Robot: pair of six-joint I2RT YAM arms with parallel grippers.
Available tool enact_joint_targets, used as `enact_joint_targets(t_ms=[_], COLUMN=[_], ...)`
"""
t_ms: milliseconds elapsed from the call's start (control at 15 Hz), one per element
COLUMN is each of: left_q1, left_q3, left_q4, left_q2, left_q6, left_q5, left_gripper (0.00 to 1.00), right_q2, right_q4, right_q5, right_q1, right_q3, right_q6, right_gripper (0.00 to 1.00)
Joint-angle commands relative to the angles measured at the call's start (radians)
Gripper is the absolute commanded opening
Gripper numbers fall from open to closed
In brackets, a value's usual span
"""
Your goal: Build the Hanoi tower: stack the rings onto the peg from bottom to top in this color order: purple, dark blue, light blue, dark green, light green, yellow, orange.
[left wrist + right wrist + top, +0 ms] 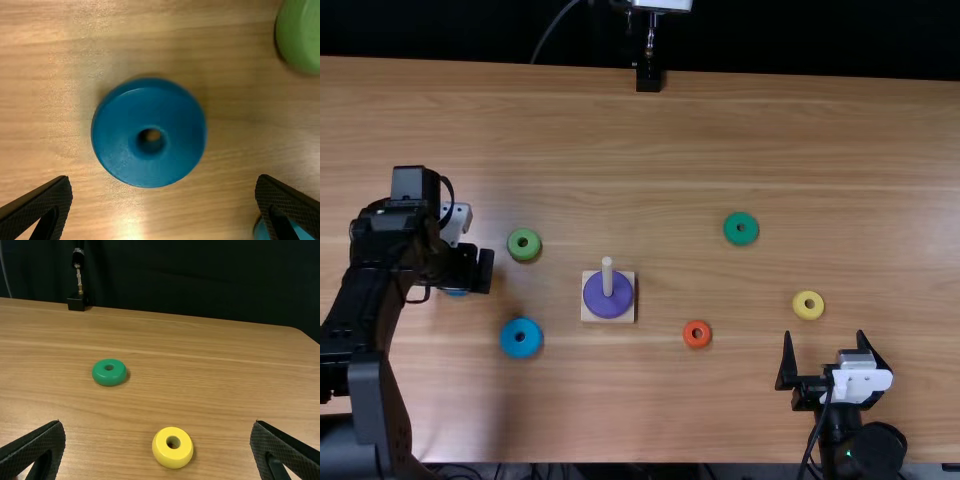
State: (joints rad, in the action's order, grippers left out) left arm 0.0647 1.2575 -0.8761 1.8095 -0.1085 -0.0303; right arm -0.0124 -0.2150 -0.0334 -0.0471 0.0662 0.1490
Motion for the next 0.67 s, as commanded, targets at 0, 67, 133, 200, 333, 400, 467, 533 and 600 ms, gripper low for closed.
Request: enact_joint_targets(t_ms=[0,67,133,200,333,400,467,533,600], left_q1=[-0.003,-0.003,-0.003,-0.003,-0.003,-0.003,-0.003,-0.003,-0.003], left_q3=[0.037,0.039,0.045,0.051,0.066,0.075,0.08,0.082,0.083], left_q4=[0.004,0.009,0.022,0.031,0.048,0.048,0.05,0.05,0.055], left_q2=[0.036,0.054,0.06,0.067,0.093,0.1,0.102,0.103,0.123], left_q6=[-0.017,-0.018,-0.018,-0.018,-0.022,-0.022,-0.022,-0.022,-0.022], left_q5=[-0.005,-0.006,-0.006,-0.006,-0.006,-0.006,-0.006,-0.008,-0.008], left_gripper=[1.0,1.0,1.0,1.0,1.0,1.0,1.0,1.0,1.0], right_q2=[0.012,0.012,0.012,0.012,0.012,0.012,0.012,0.012,0.012], right_q4=[-0.075,-0.075,-0.075,-0.075,-0.075,-0.075,-0.075,-0.075,-0.075], right_q5=[-0.011,-0.011,-0.011,-0.011,-0.011,-0.011,-0.011,-0.011,-0.011], right_q1=[-0.008,-0.008,-0.008,-0.008,-0.008,-0.008,-0.008,-0.008,-0.008], right_q3=[-0.051,-0.051,-0.051,-0.051,-0.051,-0.051,-0.051,-0.051,-0.051], right_q6=[0.002,0.002,0.002,0.002,0.002,0.002,0.002,0.002,0.002], right_gripper=[1.0,1.0,1.0,1.0,1.0,1.0,1.0,1.0,1.0])
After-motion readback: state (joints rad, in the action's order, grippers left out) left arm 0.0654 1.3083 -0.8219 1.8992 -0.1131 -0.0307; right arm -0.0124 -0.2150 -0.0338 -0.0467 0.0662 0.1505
